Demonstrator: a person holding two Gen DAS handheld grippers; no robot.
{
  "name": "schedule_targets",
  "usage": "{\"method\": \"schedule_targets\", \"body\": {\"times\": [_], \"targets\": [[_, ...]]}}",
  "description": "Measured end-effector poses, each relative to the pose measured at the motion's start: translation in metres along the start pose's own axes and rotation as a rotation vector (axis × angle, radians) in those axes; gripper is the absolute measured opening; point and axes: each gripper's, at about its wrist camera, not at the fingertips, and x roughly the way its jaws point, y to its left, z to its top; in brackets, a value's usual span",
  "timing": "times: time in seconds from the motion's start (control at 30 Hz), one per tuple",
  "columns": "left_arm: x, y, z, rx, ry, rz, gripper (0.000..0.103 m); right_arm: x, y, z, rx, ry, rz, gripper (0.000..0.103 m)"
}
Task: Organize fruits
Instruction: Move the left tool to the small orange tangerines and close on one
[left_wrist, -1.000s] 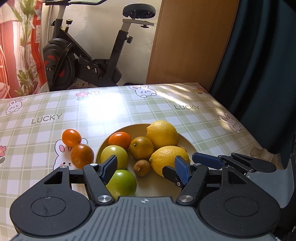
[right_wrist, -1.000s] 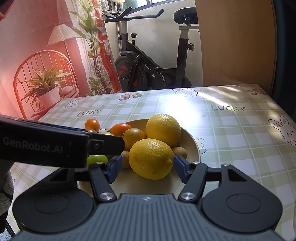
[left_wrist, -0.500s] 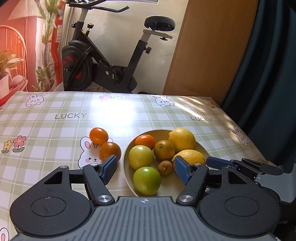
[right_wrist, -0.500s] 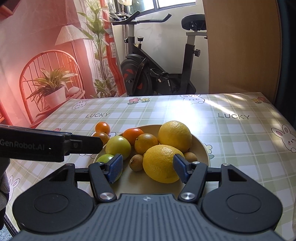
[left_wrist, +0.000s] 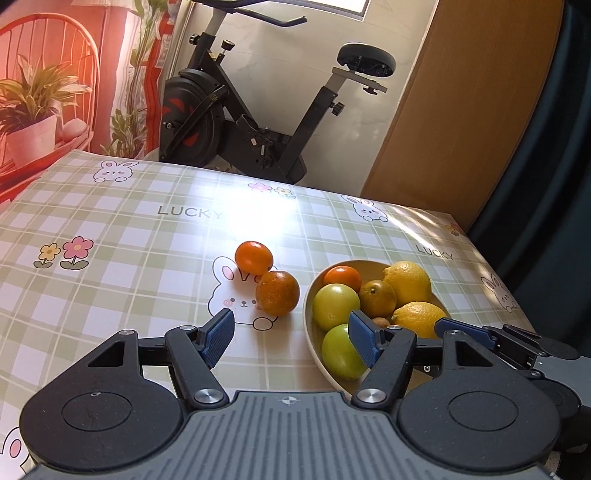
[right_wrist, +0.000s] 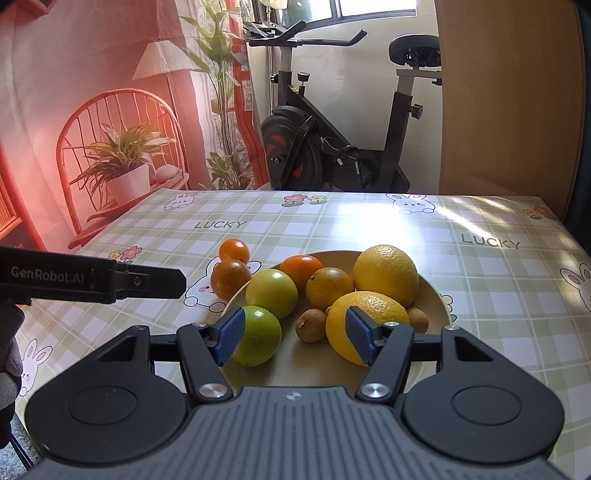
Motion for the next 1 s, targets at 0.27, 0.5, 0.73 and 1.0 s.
{"method": "schedule_targets", "body": {"times": [0.27,0.5,0.73,1.0], "targets": [[-0.007,0.02,0.003,-0.056,-0.018,0.022,0.071,0.006,0.011,0.0,-0.027,0.015,0.014,0.063],[-0.009,0.031,0.006,-0.093,-0.031,0.028,0.069,0.012,0.023,0.001,-0.064,0.025,0.039,0.063],[-0.008,0.034,0.016,-0.084,-0.046,0.019,0.069,0.019,0.034,0.005,-0.106,0.03,0.064,0.063],[0.001,0.05,0.049,-0.068,-0.057,0.016,0.069,0.047,0.05,0.027,-0.16,0.014,0.122,0.063]]}}
